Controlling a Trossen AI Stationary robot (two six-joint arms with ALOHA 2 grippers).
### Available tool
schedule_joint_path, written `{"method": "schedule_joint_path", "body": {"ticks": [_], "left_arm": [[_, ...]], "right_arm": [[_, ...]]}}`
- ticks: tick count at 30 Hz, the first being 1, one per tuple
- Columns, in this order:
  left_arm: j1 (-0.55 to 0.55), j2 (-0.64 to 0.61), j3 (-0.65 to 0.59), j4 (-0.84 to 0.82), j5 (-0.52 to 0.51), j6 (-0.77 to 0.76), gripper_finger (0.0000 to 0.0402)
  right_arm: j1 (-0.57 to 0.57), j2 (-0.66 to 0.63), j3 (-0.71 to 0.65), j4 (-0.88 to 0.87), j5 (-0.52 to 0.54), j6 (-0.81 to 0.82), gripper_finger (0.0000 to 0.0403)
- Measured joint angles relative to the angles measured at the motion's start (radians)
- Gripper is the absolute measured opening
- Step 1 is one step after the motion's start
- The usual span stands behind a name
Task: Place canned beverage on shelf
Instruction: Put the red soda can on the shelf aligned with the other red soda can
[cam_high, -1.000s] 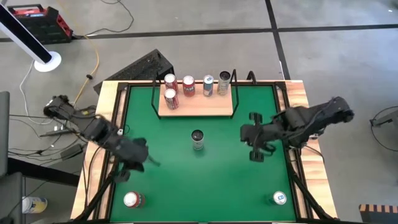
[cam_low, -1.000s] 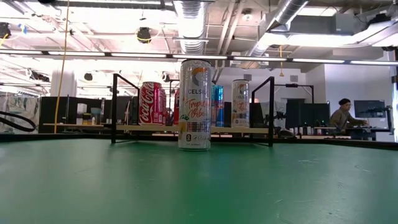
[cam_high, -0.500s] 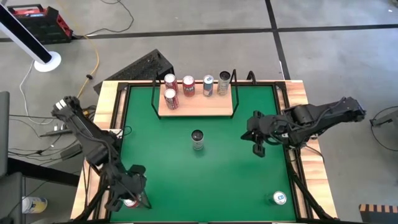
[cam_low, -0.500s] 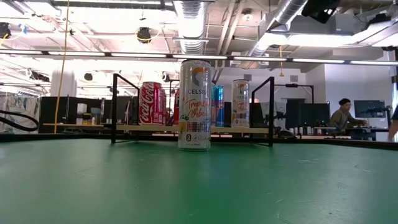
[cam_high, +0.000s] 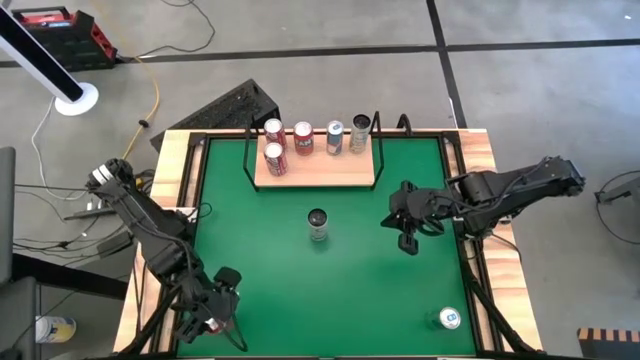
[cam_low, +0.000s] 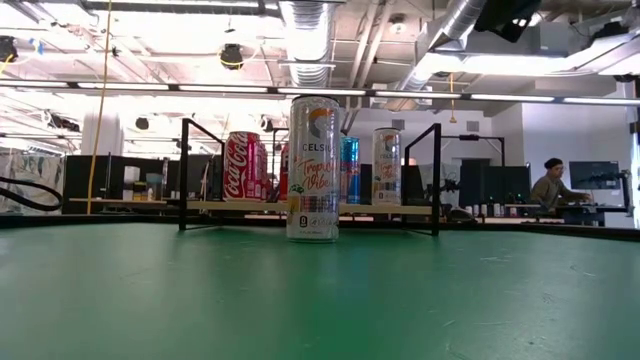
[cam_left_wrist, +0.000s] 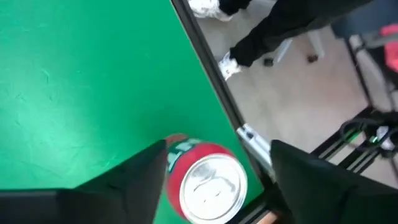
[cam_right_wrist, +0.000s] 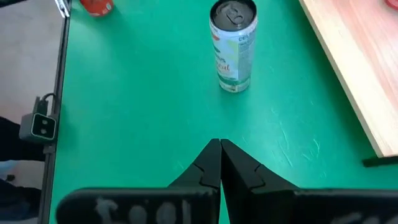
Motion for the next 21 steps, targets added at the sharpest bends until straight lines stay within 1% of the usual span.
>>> {"method": "schedule_joint_path", "body": {"ticks": [4, 8, 14, 18, 21], "left_arm": [[-0.016, -0.002, -0.016, -0.03, -0.003, 0.035, 0.0318], [-0.058, 0.0, -0.064, -0.026, -0.004, 0.038, 0.0346], [-0.092, 0.0, -0.107, -0.019, -0.011, 0.05, 0.0353], [-0.117, 0.005, -0.13, -0.017, -0.065, 0.085, 0.0354], [-0.123, 0.038, -0.132, -0.008, -0.074, 0.114, 0.0354]], "right_arm": [[0.007, 0.005, 0.0, 0.005, 0.0, 0.003, 0.0028], [0.01, 0.004, 0.001, 0.018, 0.0, 0.003, 0.0026], [0.01, 0.004, 0.001, 0.032, 0.0, 0.002, 0.0028], [0.01, 0.004, 0.001, 0.037, 0.001, 0.001, 0.0027], [0.01, 0.004, 0.001, 0.041, 0.001, 0.002, 0.0027]]}}
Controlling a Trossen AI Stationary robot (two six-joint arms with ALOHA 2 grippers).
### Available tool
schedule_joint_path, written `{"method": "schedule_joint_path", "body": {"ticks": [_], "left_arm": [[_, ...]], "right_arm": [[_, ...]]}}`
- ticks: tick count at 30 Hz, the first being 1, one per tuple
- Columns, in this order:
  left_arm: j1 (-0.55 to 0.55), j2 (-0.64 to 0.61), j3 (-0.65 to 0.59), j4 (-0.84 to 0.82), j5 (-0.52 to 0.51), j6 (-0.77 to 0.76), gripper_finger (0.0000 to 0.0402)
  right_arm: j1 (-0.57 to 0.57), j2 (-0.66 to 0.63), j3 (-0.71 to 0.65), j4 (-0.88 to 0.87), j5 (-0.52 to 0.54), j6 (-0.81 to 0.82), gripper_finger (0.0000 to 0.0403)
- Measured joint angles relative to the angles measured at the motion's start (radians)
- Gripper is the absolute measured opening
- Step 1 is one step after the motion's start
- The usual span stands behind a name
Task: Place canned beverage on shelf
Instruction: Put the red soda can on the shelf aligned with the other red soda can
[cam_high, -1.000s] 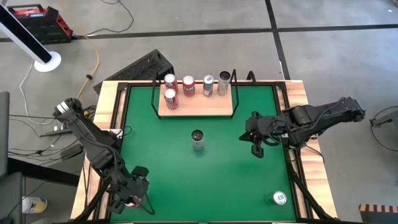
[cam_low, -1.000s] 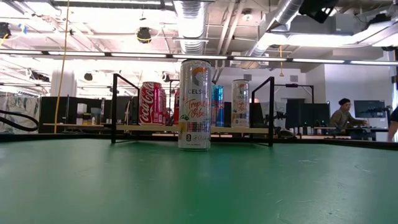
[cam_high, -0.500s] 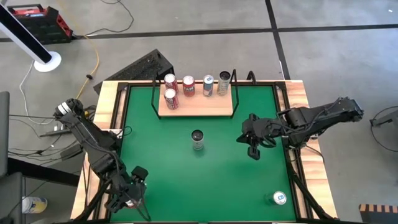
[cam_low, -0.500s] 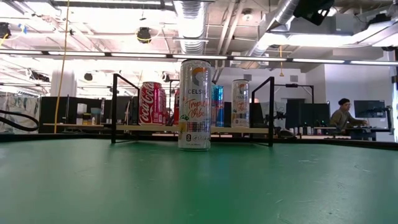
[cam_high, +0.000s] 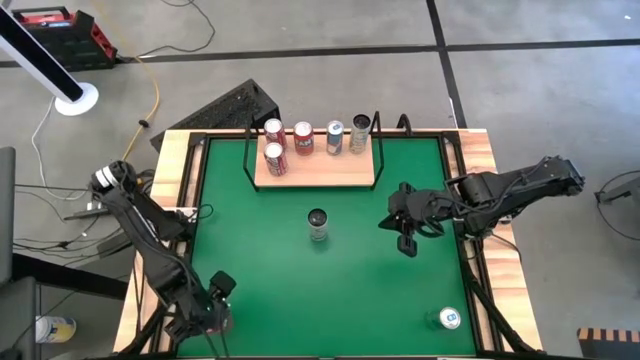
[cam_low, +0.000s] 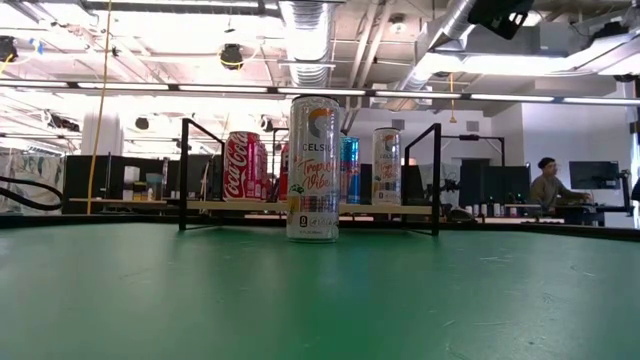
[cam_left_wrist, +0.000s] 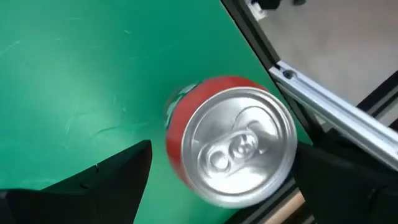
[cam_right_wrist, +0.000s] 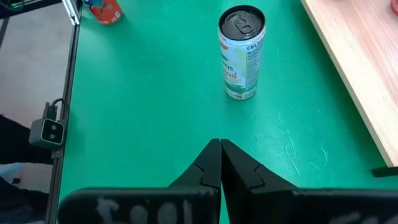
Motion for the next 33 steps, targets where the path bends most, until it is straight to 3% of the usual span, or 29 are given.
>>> {"method": "schedule_joint_path", "body": {"ticks": [11, 21, 27, 33], "left_arm": [[-0.006, 0.11, -0.001, 0.059, -0.047, 0.031, 0.0342], [0.027, 0.092, 0.0, -0.041, -0.053, 0.097, 0.0284], [0.184, -0.002, 0.026, -0.201, -0.118, 0.204, 0.0284], [0.485, -0.109, 0.087, -0.246, -0.137, 0.368, 0.0284]], "right_arm": [[0.0, 0.0, 0.0, 0.003, 0.001, 0.0, 0.0027], [0.0, 0.0, 0.0, 0.003, 0.003, -0.002, 0.0028], [-0.002, 0.0, 0.0, 0.008, 0.004, -0.002, 0.0028], [-0.003, 0.0, 0.0, 0.086, 0.06, -0.006, 0.0027]]}}
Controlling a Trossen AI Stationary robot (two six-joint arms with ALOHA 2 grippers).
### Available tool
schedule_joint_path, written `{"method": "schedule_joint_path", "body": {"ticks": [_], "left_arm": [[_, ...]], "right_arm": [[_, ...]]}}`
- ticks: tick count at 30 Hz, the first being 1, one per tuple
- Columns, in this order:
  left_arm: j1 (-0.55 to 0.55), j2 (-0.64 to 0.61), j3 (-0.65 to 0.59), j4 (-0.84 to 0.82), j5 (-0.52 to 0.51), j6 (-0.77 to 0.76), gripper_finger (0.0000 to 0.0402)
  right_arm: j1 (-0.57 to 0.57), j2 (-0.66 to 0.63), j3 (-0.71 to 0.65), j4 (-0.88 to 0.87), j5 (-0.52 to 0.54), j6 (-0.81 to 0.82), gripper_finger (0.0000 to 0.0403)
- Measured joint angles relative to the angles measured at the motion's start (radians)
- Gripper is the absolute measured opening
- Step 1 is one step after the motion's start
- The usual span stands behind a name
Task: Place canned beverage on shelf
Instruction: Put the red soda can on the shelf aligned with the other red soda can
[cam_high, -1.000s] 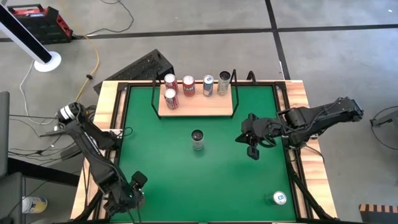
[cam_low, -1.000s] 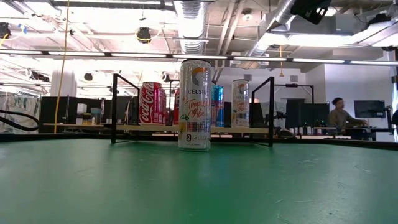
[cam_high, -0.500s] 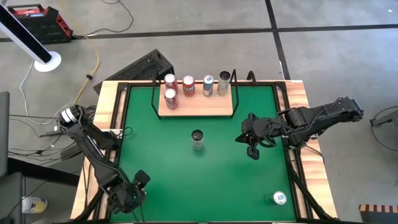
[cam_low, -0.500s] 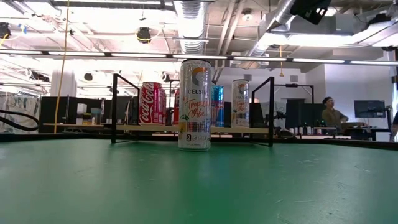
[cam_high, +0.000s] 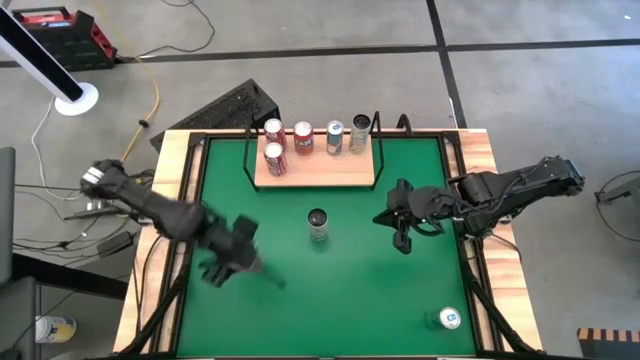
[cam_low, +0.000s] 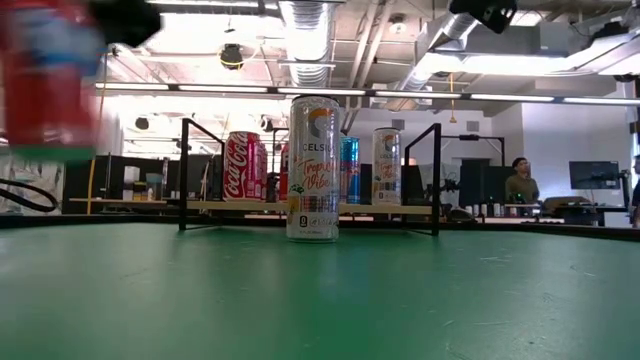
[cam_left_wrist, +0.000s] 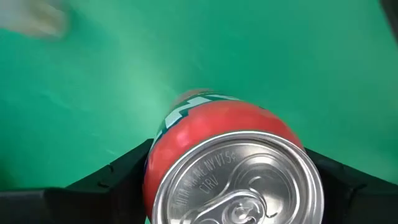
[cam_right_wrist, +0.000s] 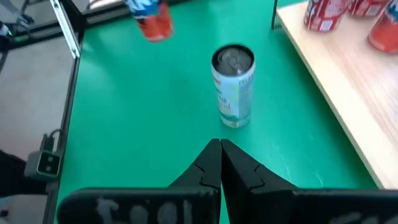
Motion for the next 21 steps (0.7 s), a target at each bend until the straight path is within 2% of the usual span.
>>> {"method": "schedule_joint_path", "body": {"ticks": [4, 10, 16, 21], "left_arm": [[0.222, -0.002, 0.081, -0.007, 0.023, 0.117, 0.0284], [0.483, 0.112, 0.267, -0.027, 0.054, 0.374, 0.0284], [0.68, 0.291, 0.473, -0.055, 0.077, 0.582, 0.0284], [0.784, 0.446, 0.599, -0.066, 0.077, 0.699, 0.0284]], "right_arm": [[0.0, 0.0, 0.0, 0.044, 0.008, -0.004, 0.0027], [0.0, 0.0, 0.0, 0.088, 0.053, -0.004, 0.0027], [-0.013, 0.0, 0.0, 0.14, 0.083, 0.02, 0.0027], [-0.013, 0.0, 0.0, 0.144, 0.122, 0.038, 0.0027]]}}
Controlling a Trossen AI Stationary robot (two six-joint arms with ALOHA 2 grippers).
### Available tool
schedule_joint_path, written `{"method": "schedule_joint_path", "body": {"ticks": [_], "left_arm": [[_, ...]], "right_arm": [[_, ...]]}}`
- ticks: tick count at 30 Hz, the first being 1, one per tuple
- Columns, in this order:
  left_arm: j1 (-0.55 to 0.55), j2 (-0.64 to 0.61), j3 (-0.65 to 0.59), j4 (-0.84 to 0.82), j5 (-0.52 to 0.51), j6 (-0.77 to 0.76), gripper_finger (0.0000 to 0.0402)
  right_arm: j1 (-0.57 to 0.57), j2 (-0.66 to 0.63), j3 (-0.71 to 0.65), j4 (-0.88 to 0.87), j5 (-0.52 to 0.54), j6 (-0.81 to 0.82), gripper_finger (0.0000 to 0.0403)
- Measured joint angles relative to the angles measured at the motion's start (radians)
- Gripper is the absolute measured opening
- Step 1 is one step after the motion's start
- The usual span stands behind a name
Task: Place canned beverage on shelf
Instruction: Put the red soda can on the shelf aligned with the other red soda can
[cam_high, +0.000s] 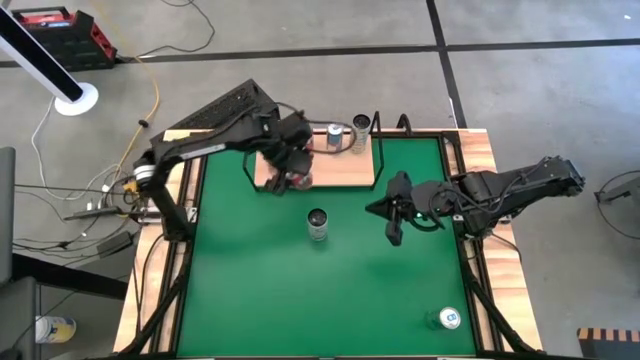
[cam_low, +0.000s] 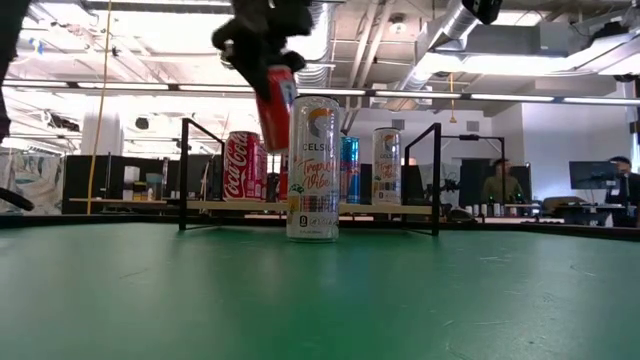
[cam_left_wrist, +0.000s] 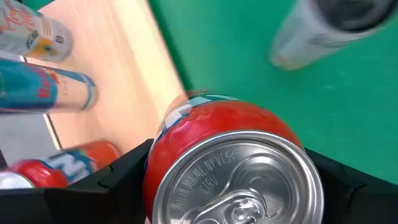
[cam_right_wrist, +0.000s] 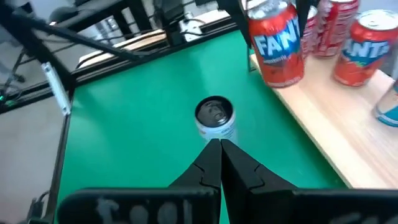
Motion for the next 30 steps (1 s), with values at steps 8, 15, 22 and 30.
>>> {"method": "schedule_joint_path", "body": {"ticks": [8, 15, 22, 30], "left_arm": [[0.081, 0.188, 0.093, -0.002, -0.003, 0.16, 0.0284], [0.104, 0.249, 0.101, 0.002, -0.026, 0.217, 0.0284], [0.111, 0.248, 0.101, 0.004, -0.06, 0.263, 0.0284], [0.108, 0.246, 0.103, 0.075, -0.085, 0.188, 0.0381]], "right_arm": [[0.0, 0.0, 0.0, -0.003, 0.04, 0.06, 0.0027], [0.0, 0.0, 0.0, -0.003, 0.04, 0.081, 0.0027], [0.0, 0.0, 0.0, -0.004, 0.04, 0.098, 0.0027], [0.0, 0.0, 0.0, -0.004, 0.04, 0.1, 0.0027]]}}
